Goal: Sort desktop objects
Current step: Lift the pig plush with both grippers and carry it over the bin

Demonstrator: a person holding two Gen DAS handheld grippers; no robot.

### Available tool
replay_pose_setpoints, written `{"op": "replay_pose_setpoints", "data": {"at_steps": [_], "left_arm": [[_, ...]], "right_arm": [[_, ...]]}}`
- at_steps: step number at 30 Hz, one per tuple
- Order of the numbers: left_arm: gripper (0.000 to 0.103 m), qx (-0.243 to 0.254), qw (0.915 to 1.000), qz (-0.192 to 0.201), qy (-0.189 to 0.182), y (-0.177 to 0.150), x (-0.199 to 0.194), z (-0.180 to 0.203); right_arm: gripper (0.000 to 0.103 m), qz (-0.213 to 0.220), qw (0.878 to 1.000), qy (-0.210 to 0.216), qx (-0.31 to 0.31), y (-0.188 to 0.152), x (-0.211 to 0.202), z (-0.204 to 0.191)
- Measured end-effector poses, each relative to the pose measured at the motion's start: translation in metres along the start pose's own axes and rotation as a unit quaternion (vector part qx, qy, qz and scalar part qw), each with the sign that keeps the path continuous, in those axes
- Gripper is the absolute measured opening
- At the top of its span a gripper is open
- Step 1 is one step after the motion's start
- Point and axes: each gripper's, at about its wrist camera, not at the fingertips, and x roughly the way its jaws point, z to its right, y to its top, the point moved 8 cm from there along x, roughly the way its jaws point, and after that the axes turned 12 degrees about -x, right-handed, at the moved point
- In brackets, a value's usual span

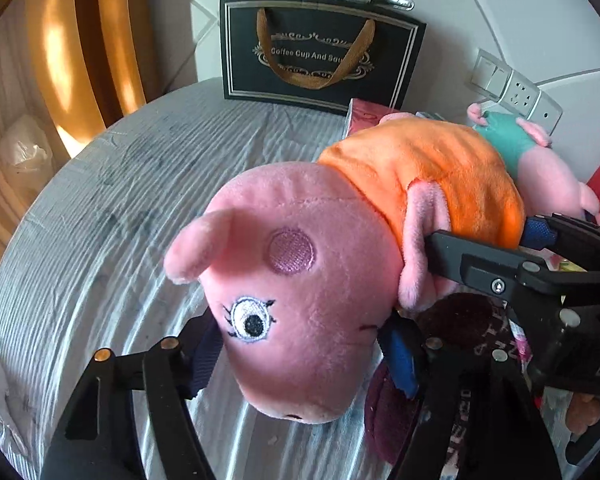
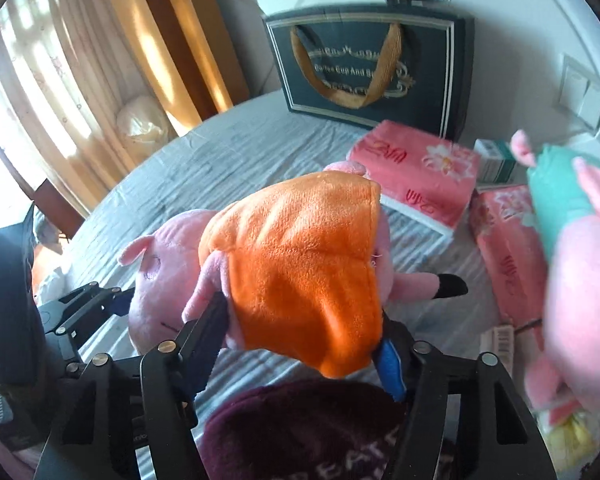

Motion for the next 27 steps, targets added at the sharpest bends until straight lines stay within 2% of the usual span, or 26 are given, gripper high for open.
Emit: {"op": "replay_pose_setpoints", "data": {"at_steps": [7,15,21,27], "left_arm": [[0.069,0.032,0.9965,0.075,-0.020,-0.006,-0.105,0.015],[0.069,0.064,0.9875,0.123,-0.074,-0.029,-0.216,0.039],[0.069,0.112,0.9742,0.144,-0.134,-0.057,-0.280,0.068],[0.070,0.176,0.9500,0.159,-0.203,-0.094,-0.336,0.117]], "right_arm": [[0.064,0.070,0.997,-0.028,-0.013,0.004,-0.092,-0.041],[0.064,0.134,0.988,-0.078,-0.002,-0.017,-0.218,-0.088],[0.064,0.168,0.977,-0.132,0.025,-0.050,-0.299,-0.112],[0.064,0.195,0.957,-0.205,0.069,-0.097,-0.379,-0.129]]}}
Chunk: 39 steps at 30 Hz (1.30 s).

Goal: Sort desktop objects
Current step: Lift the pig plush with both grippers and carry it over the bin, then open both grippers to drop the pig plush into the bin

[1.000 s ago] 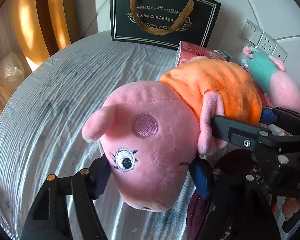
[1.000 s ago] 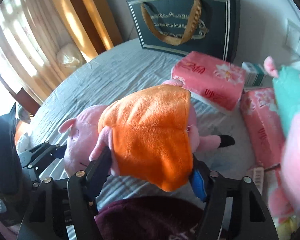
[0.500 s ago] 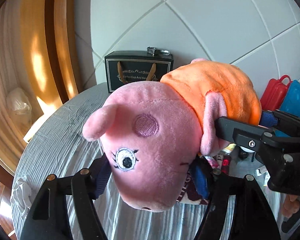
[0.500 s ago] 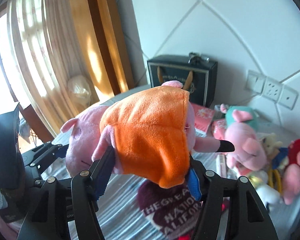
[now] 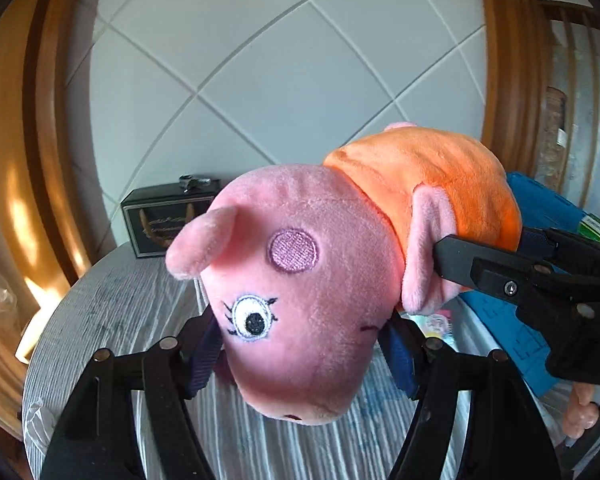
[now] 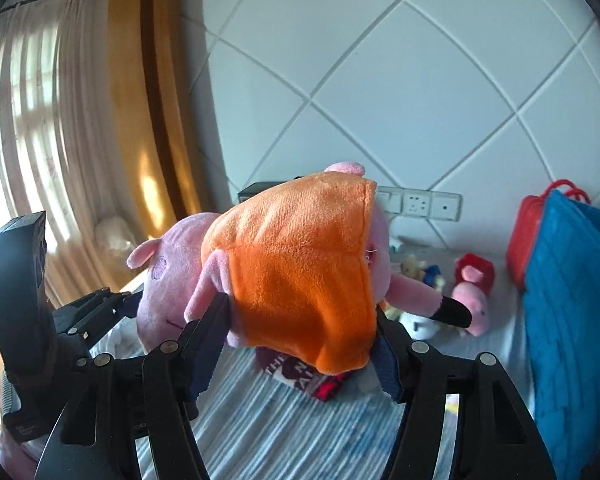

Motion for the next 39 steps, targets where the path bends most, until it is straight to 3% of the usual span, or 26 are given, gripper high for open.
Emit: {"op": "replay_pose_setpoints", "data": {"at_steps": [4,11,19,26,31,39], "left_arm": [[0.070,0.038,0.9978,0.015,-0.053,0.002,-0.019,0.067],[0.070,0.085,0.9890,0.045,-0.112,-0.005,-0.048,0.206],[0.073,0.110,0.9801,0.069,-0.150,-0.036,-0.075,0.420],[0.073,0.122,0.9797,0.017,-0.158,-0.072,-0.038,0.561],[0.073,0.136,0.9799,-0.014,-0.146,-0.088,-0.008,0.619],[0.077,0.137,0.9823,-0.042,-0.121,-0.093,0.029,0.643]], "right_arm": [[0.064,0.019,0.998,-0.057,0.021,-0.010,-0.067,0.027],[0.064,0.061,0.987,-0.143,0.036,-0.040,-0.177,0.088],[0.064,0.092,0.974,-0.202,0.037,-0.088,-0.304,0.206],[0.064,0.079,0.967,-0.231,0.076,-0.146,-0.372,0.324],[0.064,0.065,0.964,-0.231,0.118,-0.180,-0.392,0.387],[0.066,0.048,0.960,-0.237,0.137,-0.203,-0.388,0.430]]}}
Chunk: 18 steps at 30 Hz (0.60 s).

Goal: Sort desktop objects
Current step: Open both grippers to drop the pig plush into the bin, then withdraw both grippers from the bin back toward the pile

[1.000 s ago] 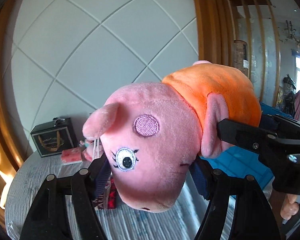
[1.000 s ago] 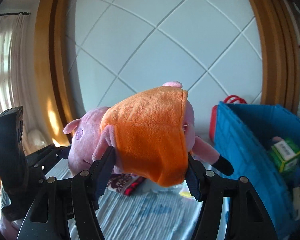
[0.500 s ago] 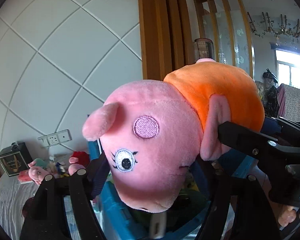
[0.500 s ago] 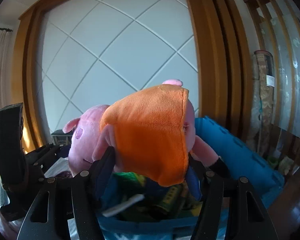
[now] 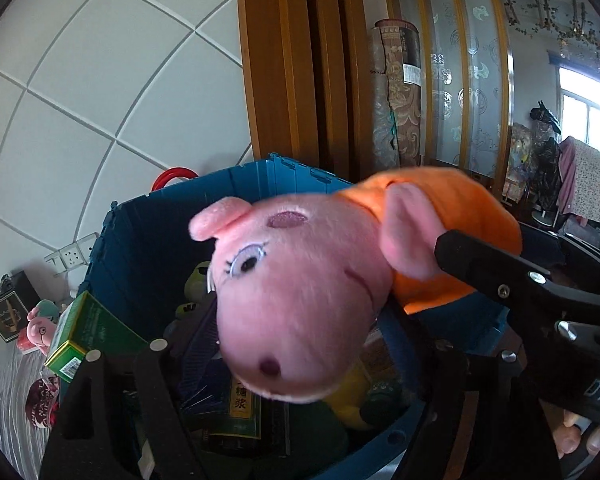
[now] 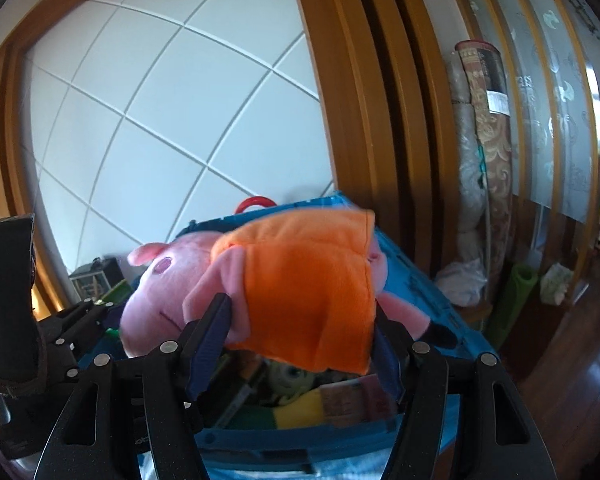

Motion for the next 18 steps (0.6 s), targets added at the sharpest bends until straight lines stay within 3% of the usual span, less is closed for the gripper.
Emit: {"op": "replay_pose_setpoints", "data": {"at_steps": [6,13,18], "left_arm": [[0.077,0.011,0.9999,0.006,0.009,-0.004,-0.007,-0.007],[0.077,0.017,0.9997,0.013,0.009,-0.006,-0.019,-0.008],[0.081,0.009,0.9995,0.027,0.012,-0.005,-0.036,-0.023]], "right_arm": [[0.068,-0.003,1.000,-0.008,0.009,-0.002,0.006,0.018],[0.088,0.000,1.000,-0.017,0.006,-0.004,-0.002,0.024],[0.095,0.006,1.000,-0.014,-0.003,-0.002,-0.010,0.013]]}}
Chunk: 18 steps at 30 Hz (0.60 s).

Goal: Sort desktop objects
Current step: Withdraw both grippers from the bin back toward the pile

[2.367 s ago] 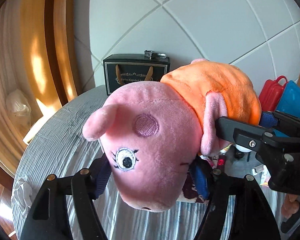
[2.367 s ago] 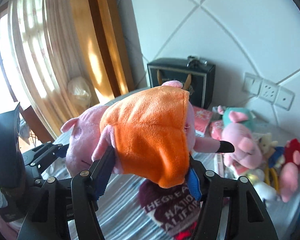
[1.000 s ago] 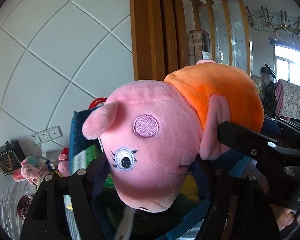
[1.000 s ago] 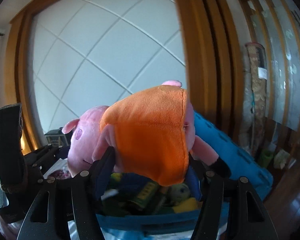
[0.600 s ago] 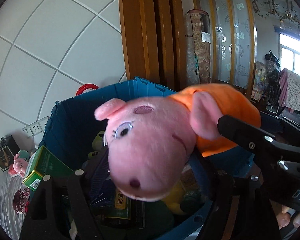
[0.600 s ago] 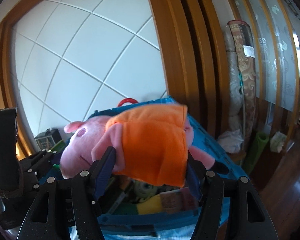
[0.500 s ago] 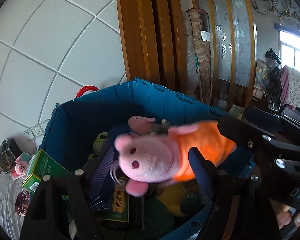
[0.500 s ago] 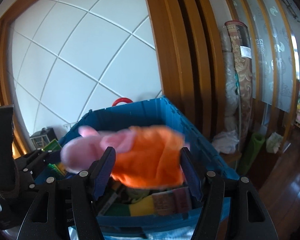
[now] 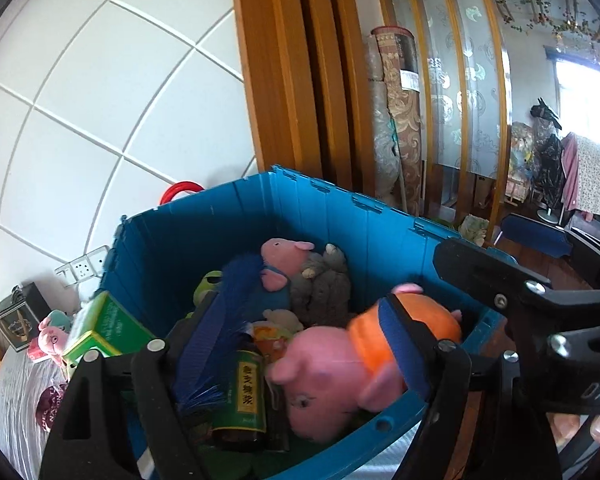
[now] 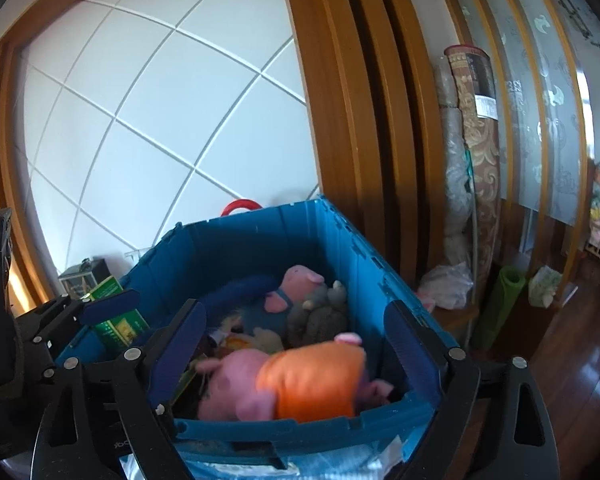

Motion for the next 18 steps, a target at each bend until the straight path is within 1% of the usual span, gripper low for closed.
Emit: {"op": "replay_pose_setpoints", "data": {"at_steps": [1,4,8,12,18], "left_arm": [[0.081,-0.004,1.0000,0.004,0.003,0.000,-0.005,-0.006],[0.081,-0.017,0.9997,0.014,0.012,0.000,-0.019,-0.028],[0.083,-0.036,0.9981,0.030,0.039,0.002,-0.039,-0.064],[0.092,-0.070,0.9939,0.049,0.070,0.002,-0.064,-0.117],[0.092,-0.118,0.9836,0.076,0.113,-0.002,-0.104,-0.212]], "right_arm": [[0.103,0.002,1.000,0.002,-0.002,0.002,-0.002,-0.005],[0.103,0.007,1.000,0.012,-0.013,0.008,-0.003,-0.020],[0.103,0.023,0.999,0.032,-0.028,0.020,-0.005,-0.048],[0.103,0.041,0.997,0.053,-0.047,0.037,-0.006,-0.089],[0.103,0.056,0.991,0.094,-0.079,0.052,-0.002,-0.168]]}}
